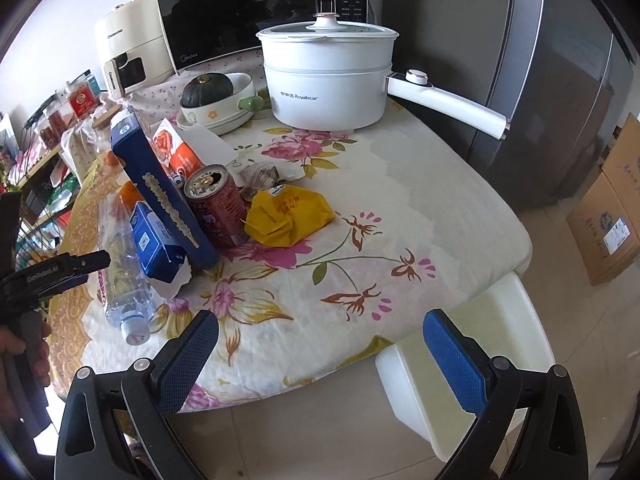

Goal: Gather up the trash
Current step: 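Close the left gripper around the clear Ganten water bottle while the right tool moves toward the tall blue carton, then grasp the tall blue carton with the right gripper while the left gripper holds the bottle, then carry both items over the white bin and open the left gripper to drop the bottle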

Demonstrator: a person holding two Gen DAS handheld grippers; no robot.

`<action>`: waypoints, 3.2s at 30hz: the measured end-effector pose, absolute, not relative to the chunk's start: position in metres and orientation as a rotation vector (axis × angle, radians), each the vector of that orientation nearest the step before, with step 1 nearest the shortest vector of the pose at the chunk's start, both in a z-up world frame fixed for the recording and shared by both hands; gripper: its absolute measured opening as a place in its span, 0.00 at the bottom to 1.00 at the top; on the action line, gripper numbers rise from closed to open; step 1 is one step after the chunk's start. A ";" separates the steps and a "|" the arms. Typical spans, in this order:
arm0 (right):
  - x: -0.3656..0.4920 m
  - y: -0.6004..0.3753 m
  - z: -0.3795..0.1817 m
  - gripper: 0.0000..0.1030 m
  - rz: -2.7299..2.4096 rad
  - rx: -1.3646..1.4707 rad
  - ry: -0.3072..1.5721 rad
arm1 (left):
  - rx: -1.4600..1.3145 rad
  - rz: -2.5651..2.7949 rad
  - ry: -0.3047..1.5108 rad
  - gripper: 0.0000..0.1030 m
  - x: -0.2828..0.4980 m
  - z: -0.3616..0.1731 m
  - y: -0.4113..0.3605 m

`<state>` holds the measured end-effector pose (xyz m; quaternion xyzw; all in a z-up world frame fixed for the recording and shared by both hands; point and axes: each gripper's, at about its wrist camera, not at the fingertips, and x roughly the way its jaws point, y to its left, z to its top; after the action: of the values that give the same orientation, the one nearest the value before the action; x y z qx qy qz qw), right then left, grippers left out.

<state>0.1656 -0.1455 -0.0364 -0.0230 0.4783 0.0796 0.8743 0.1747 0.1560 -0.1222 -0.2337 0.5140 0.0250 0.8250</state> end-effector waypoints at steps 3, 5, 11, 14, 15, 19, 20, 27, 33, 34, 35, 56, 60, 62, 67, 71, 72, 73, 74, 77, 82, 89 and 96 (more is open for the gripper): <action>0.170 -0.141 -0.039 1.00 0.184 -0.045 1.007 | -0.541 0.067 1.103 0.80 0.181 -0.130 0.159; 0.171 -0.138 -0.041 1.00 0.196 -0.044 1.011 | -0.573 0.071 1.112 0.78 0.183 -0.135 0.161; 0.171 -0.125 -0.042 1.00 0.224 -0.075 1.003 | -0.655 0.044 1.116 0.68 0.183 -0.140 0.164; 0.170 -0.120 -0.042 1.00 0.243 -0.096 0.993 | -0.581 0.046 1.114 0.67 0.180 -0.134 0.163; 0.169 -0.118 -0.041 1.00 0.252 -0.100 0.987 | -0.563 0.043 1.112 0.67 0.178 -0.131 0.164; 0.167 -0.110 -0.032 1.00 0.301 -0.105 0.940 | -0.551 0.021 1.089 0.67 0.168 -0.124 0.176; 0.167 -0.108 -0.029 1.00 0.318 -0.102 0.922 | -0.545 0.017 1.083 0.66 0.162 -0.121 0.178; 0.176 -0.082 -0.018 0.99 0.449 -0.057 0.823 | -0.485 0.009 1.049 0.66 0.135 -0.109 0.199; 0.187 -0.053 -0.020 0.93 0.520 -0.068 0.748 | -0.454 0.012 1.018 0.66 0.123 -0.101 0.208; 0.188 -0.049 -0.020 0.92 0.527 -0.072 0.736 | -0.451 0.012 1.013 0.66 0.122 -0.100 0.209; 0.191 -0.044 -0.021 0.90 0.535 -0.076 0.724 | -0.450 0.011 1.008 0.66 0.121 -0.098 0.211; 0.199 -0.030 -0.032 0.23 0.579 -0.086 0.674 | -0.404 -0.013 0.972 0.66 0.118 -0.086 0.198; 0.191 -0.040 -0.021 0.23 0.574 -0.066 0.655 | -0.399 -0.017 0.956 0.66 0.116 -0.081 0.195; 0.187 -0.045 -0.016 0.23 0.568 -0.067 0.644 | -0.393 -0.019 0.947 0.66 0.115 -0.079 0.193; 0.176 -0.062 0.000 0.23 0.558 -0.043 0.625 | -0.393 -0.025 0.932 0.66 0.114 -0.075 0.189; 0.167 -0.080 0.014 0.23 0.558 -0.011 0.610 | -0.393 -0.041 0.914 0.66 0.114 -0.069 0.183; 0.164 -0.084 0.018 0.23 0.555 -0.007 0.605 | -0.393 -0.047 0.909 0.66 0.114 -0.068 0.181; 0.161 -0.088 0.021 0.23 0.551 -0.005 0.601 | -0.393 -0.053 0.904 0.66 0.114 -0.066 0.178; 0.158 -0.093 0.023 0.23 0.546 -0.001 0.597 | -0.393 -0.059 0.899 0.66 0.114 -0.064 0.175; 0.151 -0.108 0.031 0.23 0.533 0.022 0.590 | -0.391 -0.085 0.884 0.66 0.114 -0.059 0.165; 0.140 -0.139 0.040 0.23 0.490 0.056 0.584 | -0.369 -0.149 0.862 0.66 0.117 -0.047 0.137; 0.132 -0.185 0.045 0.23 0.399 0.069 0.598 | -0.287 -0.240 0.847 0.66 0.125 -0.039 0.083; 0.122 -0.234 0.043 0.23 0.303 0.080 0.624 | -0.228 -0.334 0.851 0.66 0.131 -0.036 0.025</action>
<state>0.1220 -0.2343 0.0433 0.0394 0.3058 0.1485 0.9396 0.1312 0.0252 -0.0362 -0.1098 0.4098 -0.1607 0.8912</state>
